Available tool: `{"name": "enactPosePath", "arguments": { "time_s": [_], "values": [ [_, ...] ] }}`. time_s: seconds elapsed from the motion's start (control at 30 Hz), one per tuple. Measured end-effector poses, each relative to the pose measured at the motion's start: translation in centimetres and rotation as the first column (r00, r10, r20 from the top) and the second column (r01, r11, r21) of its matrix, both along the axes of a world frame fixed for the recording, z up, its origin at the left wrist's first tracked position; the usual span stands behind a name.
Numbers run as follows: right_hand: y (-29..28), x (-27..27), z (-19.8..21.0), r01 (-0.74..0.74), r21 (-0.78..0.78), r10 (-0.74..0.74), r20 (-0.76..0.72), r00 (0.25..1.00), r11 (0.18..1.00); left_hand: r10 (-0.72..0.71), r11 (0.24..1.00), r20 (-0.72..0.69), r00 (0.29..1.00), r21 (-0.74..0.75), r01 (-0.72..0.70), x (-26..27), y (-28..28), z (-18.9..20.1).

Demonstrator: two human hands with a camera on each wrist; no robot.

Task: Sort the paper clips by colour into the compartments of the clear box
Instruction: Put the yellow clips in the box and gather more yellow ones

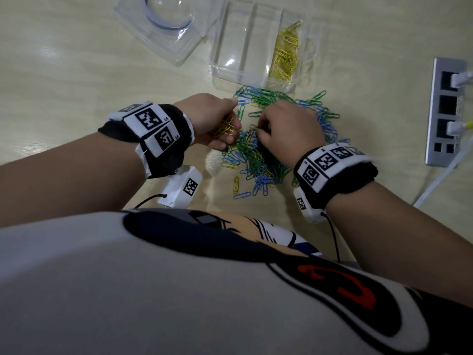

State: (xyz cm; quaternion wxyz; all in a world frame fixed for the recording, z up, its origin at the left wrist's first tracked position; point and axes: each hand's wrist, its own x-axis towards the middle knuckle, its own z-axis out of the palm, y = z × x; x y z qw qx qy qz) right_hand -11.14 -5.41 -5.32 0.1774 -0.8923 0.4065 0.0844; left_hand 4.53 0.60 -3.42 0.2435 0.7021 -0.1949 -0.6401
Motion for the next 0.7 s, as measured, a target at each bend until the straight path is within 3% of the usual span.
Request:
{"name": "enactPosePath", "arguments": {
  "time_s": [0.2,0.4,0.5,0.7],
  "values": [
    [-0.1,-0.1,0.6,-0.003,0.052,0.002,0.014,1.000,0.999,0.001,1.000,0.007,1.000,-0.002,-0.001,-0.1,-0.1,0.0],
    [-0.3,-1.1,1.8,0.122,0.122,-0.139,0.140,0.980,0.985,0.013,1.000,0.003,1.000,-0.004,-0.013,-0.3,-0.2,-0.1],
    [-0.6,-1.2,1.7,0.074,0.034,-0.075,0.030,0.997,0.997,0.007,1.000,0.005,1.000,-0.001,-0.007,-0.3,-0.3,-0.1],
    [0.1,0.4,0.4,-0.086,-0.046,0.085,-0.033,0.996,0.995,-0.008,1.000,0.007,1.000,0.003,0.008,-0.4,-0.3,-0.2]
  ]
}}
